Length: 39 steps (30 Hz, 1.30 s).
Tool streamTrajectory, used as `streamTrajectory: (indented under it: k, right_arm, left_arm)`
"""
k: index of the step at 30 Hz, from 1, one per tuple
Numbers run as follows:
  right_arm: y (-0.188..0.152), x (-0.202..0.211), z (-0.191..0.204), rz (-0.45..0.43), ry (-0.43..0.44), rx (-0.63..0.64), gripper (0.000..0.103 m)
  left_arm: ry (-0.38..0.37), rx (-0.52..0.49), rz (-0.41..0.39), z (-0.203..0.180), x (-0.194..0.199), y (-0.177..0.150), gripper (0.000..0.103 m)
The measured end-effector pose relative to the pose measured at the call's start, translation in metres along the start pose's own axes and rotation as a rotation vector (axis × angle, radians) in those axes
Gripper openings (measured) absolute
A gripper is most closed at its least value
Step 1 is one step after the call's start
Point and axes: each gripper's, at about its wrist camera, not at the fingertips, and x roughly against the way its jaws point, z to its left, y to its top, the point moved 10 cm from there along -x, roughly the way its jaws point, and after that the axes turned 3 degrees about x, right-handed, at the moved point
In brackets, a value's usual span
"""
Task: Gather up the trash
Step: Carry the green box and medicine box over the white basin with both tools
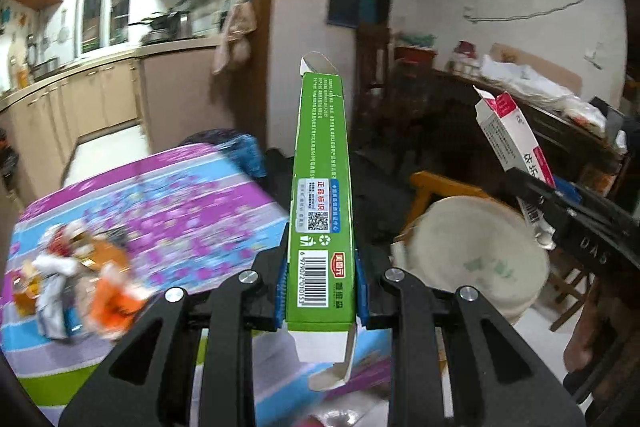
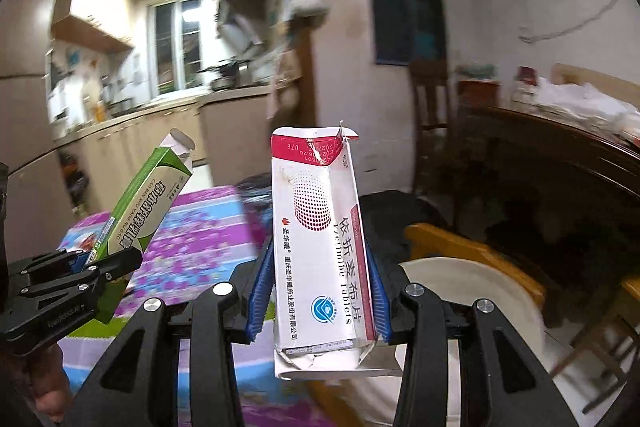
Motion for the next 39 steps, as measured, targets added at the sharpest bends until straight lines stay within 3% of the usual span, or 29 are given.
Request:
streamTrajectory:
  k: [10, 16, 20, 26, 39]
  right_arm:
    - [-0.015, 0.024, -0.147, 0.032, -0.176, -0.088, 0.044]
    - [-0.039, 0.004, -0.197, 0.112, -0.205, -0.135, 0.044]
    - [-0.050, -0.029, -0.193, 0.153, -0.207, -0.158, 0.044]
    - [-0.069, -0.043, -0.197, 0.178, -0.201, -0.170, 0.044]
    - [-0.088, -0.042, -0.175, 0.197, -0.192, -0.175, 0.044]
  left_arm:
    - [-0.141, -0.036, 0.082, -0.108, -0.059, -0.001, 0.024]
    - [-0.157, -0.051, 0.153, -0.141, -0.090, -0.013, 0.024]
    - [-0.159, -0.057, 0.192, -0.155, -0.107, -0.017, 0.024]
    - [-0.149, -0.073, 0.213, -0.165, -0.116, -0.021, 0.024]
    - [-0.140, -0.098, 0.238, -0.173, -0.126, -0.030, 0.024]
